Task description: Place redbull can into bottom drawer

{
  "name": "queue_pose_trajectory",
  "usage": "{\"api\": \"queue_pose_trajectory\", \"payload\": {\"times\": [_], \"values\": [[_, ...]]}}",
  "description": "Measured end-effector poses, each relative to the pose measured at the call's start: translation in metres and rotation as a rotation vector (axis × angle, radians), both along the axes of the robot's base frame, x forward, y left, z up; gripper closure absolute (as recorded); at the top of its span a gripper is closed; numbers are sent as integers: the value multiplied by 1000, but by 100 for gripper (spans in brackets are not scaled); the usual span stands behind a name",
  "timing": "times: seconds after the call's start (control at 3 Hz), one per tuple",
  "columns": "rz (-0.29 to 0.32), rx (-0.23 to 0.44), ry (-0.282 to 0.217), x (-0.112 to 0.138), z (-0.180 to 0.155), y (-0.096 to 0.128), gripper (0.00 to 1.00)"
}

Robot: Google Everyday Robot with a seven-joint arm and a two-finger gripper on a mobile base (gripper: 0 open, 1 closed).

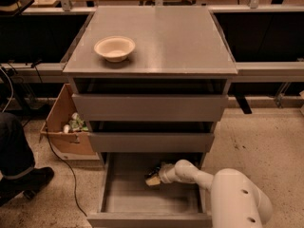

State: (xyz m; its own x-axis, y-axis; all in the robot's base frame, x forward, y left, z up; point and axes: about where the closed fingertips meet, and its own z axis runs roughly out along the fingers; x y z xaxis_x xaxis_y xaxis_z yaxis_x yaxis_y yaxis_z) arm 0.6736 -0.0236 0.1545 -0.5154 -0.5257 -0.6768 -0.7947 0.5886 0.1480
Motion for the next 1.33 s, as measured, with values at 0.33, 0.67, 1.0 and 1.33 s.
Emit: {"api": "queue_pose_trajectory", "payload": {"times": [0.33, 0.67, 1.0, 1.33], "values": [[1, -1, -3, 1, -1, 1, 53], [16, 6, -13, -7, 6, 5, 29], [35, 13, -15, -21, 11, 12, 6], [50, 14, -12, -30, 14, 16, 0]]}}
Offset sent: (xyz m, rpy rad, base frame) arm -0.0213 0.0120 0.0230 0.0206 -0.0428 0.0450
